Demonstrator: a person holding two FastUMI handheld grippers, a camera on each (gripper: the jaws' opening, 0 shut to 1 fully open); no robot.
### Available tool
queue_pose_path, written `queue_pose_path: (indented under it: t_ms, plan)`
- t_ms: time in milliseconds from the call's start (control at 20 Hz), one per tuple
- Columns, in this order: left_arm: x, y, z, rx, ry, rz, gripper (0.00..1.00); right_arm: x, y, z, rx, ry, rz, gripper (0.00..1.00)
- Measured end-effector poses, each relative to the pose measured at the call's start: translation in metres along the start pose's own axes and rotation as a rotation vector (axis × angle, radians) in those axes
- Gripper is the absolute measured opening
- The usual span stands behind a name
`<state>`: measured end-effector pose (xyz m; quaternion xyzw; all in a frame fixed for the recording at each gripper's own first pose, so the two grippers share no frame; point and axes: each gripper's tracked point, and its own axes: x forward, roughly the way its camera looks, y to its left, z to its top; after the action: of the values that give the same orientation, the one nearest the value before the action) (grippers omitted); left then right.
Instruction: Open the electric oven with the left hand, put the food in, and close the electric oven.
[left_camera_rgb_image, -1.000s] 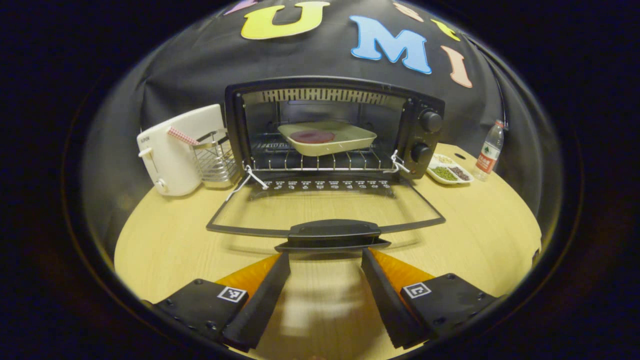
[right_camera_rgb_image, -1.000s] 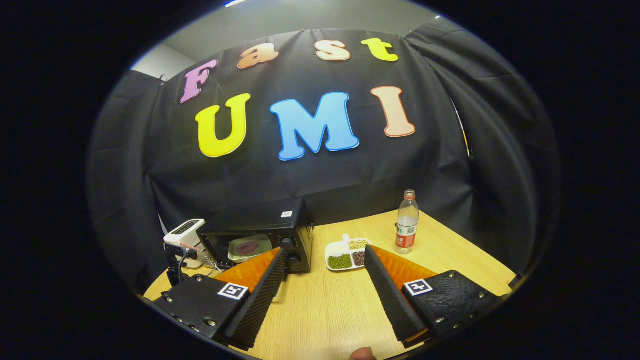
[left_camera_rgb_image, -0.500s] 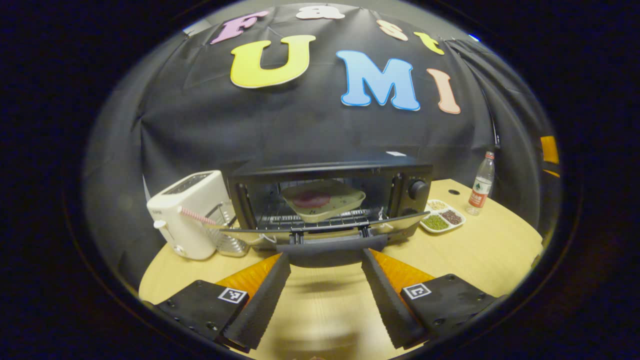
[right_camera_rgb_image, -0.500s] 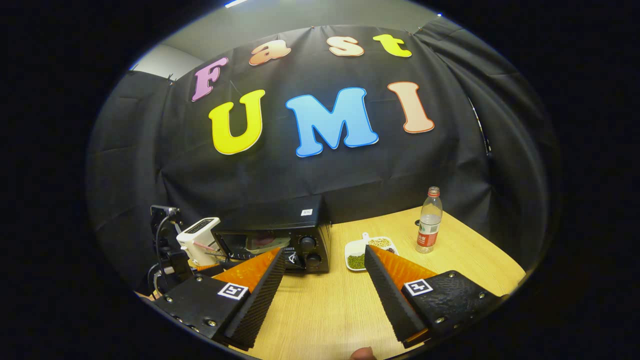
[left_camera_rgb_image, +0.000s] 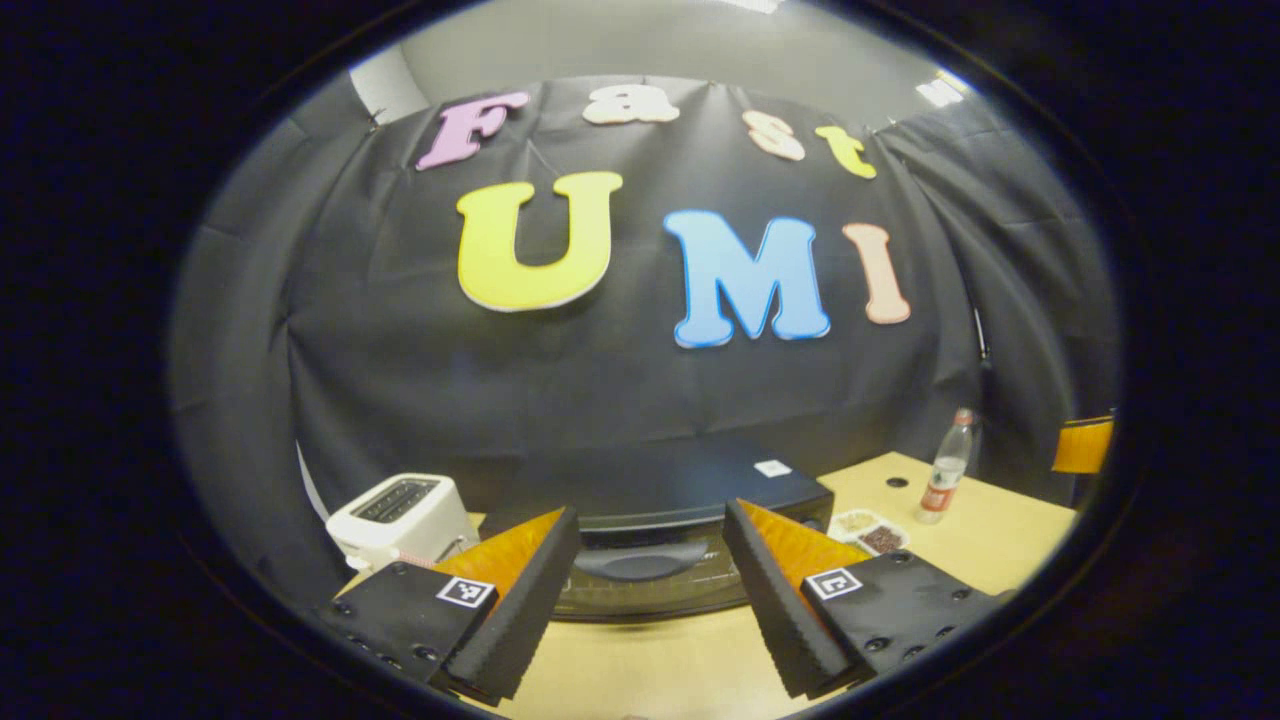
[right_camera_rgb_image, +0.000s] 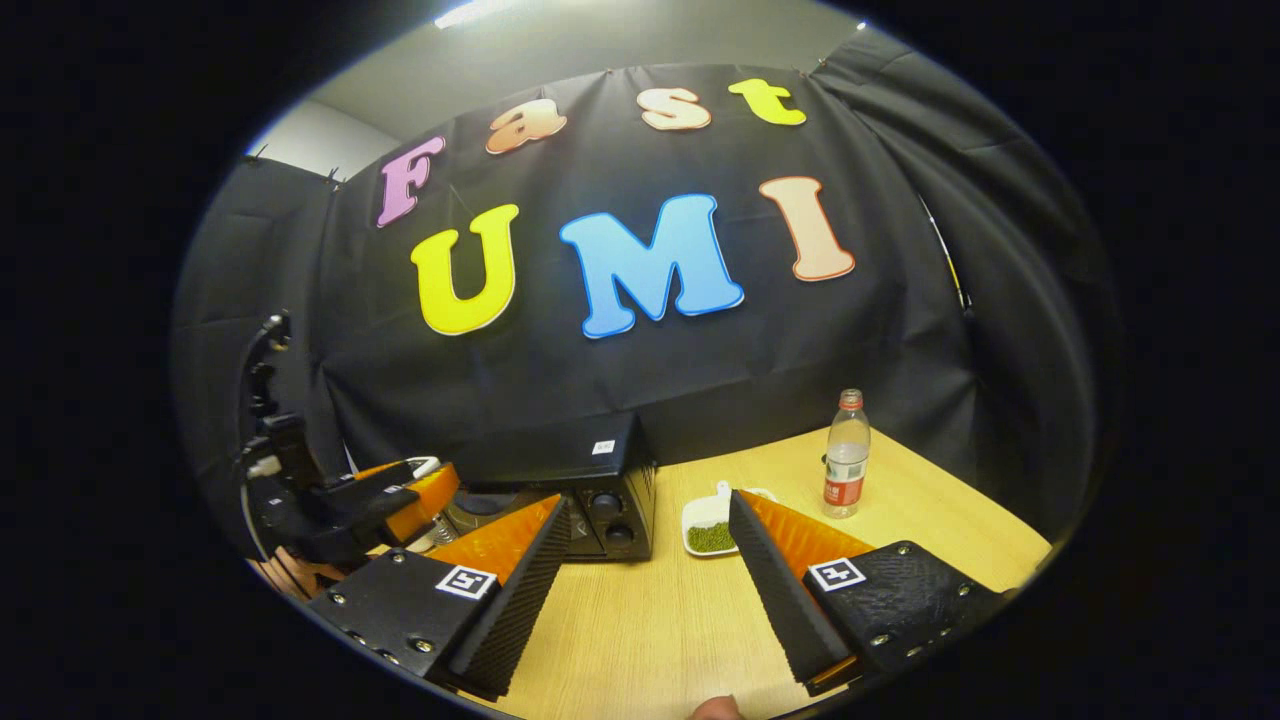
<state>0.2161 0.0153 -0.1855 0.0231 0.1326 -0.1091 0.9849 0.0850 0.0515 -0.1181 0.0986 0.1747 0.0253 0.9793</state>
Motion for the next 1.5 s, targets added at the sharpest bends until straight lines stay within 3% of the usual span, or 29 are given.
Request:
queue_pose_path:
  t_ms: [150,200,250,700,1150,1500]
  plan:
    - [-0.052,-0.024,0.037,-0.026,-0.055,0.023,0.97,-0.018,-0.02,0.018,-0.037,-0.047,-0.013,0.98]
    - [-0.072,-0.033,0.048,-0.04,-0.069,0.034,0.9,-0.024,-0.026,0.024,-0.055,-0.064,-0.01,0.98]
    - [-0.091,-0.041,0.056,-0.05,-0.077,0.048,1.0,-0.031,-0.031,0.028,-0.075,-0.077,-0.006,0.98]
    - [-0.234,-0.077,0.096,-0.06,-0.118,0.195,0.97,-0.084,-0.053,0.043,-0.199,-0.158,0.076,0.97]
    - [-0.287,-0.038,0.1,-0.083,-0.123,0.264,1.0,-0.102,-0.017,0.058,-0.155,-0.215,0.102,0.98]
    - [-0.299,-0.008,0.114,-0.08,-0.17,0.293,1.0,-0.104,0.01,0.067,-0.176,-0.246,0.109,0.98]
